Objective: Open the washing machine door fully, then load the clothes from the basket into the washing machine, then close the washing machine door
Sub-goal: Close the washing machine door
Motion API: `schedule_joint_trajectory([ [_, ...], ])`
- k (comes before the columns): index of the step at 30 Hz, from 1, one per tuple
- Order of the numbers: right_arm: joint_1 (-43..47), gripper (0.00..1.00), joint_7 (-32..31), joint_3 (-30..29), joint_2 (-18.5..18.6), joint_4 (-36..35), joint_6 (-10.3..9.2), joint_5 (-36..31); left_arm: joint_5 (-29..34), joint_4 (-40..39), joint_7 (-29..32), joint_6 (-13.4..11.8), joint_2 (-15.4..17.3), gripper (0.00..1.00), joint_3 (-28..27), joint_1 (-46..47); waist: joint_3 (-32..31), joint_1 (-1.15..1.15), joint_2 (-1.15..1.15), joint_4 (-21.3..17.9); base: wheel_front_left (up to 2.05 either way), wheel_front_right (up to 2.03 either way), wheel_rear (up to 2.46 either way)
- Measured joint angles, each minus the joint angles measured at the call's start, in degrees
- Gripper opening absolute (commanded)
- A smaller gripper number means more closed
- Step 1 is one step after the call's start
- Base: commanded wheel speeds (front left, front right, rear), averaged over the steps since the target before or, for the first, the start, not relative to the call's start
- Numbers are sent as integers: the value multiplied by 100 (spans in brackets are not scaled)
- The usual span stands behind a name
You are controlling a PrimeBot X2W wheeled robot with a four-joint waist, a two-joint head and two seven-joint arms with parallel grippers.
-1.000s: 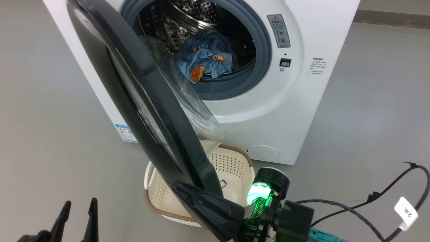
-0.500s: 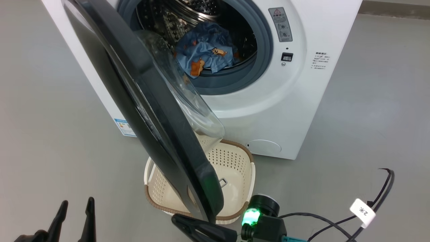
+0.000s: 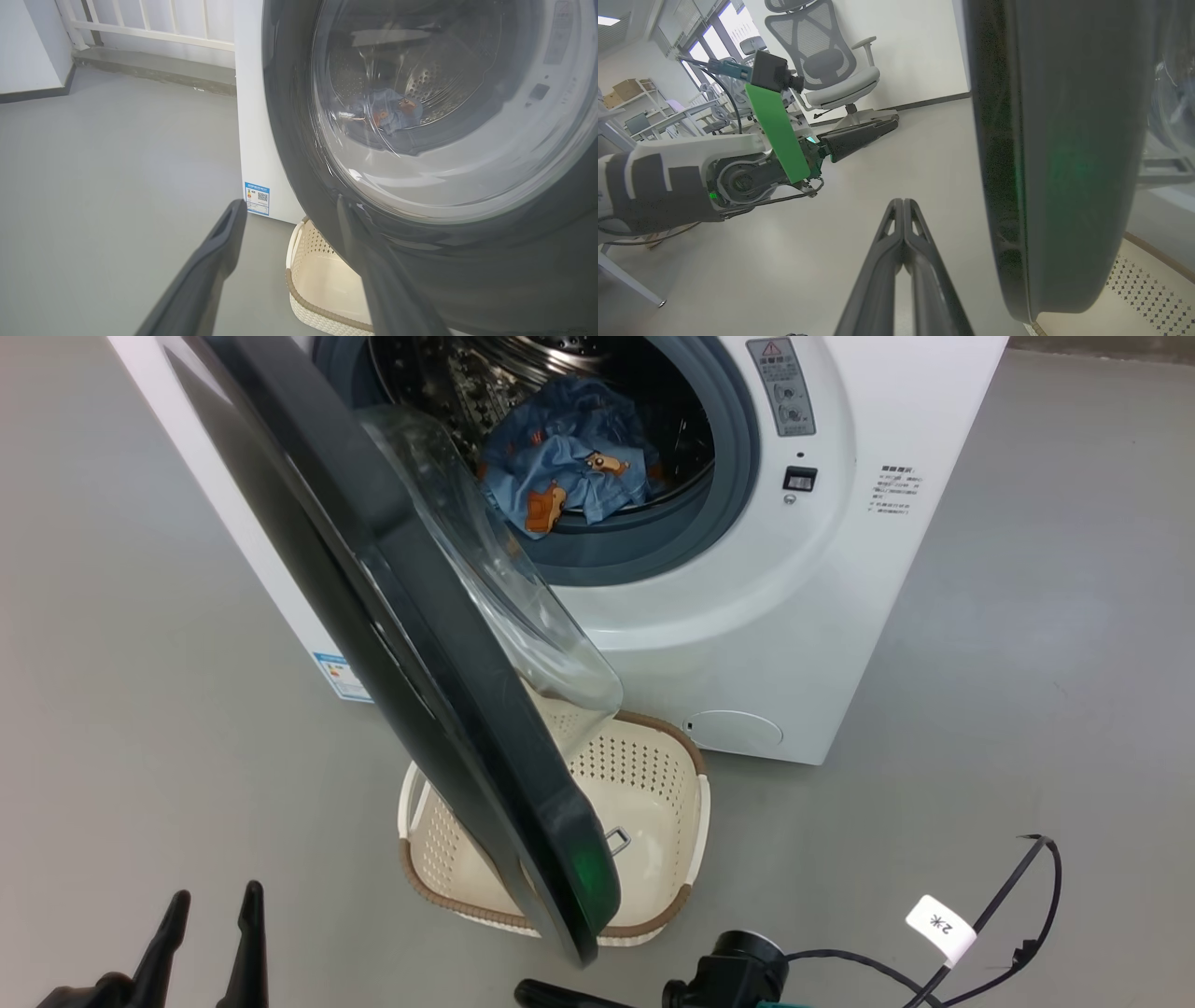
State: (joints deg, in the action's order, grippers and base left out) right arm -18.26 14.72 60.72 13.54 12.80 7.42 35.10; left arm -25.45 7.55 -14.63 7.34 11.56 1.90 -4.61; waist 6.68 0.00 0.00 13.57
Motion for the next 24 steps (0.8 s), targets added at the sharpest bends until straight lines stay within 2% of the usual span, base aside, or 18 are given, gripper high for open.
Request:
schedule_joint_trajectory([
  [15,-4,0,0,-383,-96,328,0,37,0,0,0,0,-1,100,9,30,137,0,0,-46,0,0,0],
  [24,-3,0,-5,-1020,-159,434,2,-29,0,1,0,0,-1,100,34,143,207,0,0,-80,0,0,0],
])
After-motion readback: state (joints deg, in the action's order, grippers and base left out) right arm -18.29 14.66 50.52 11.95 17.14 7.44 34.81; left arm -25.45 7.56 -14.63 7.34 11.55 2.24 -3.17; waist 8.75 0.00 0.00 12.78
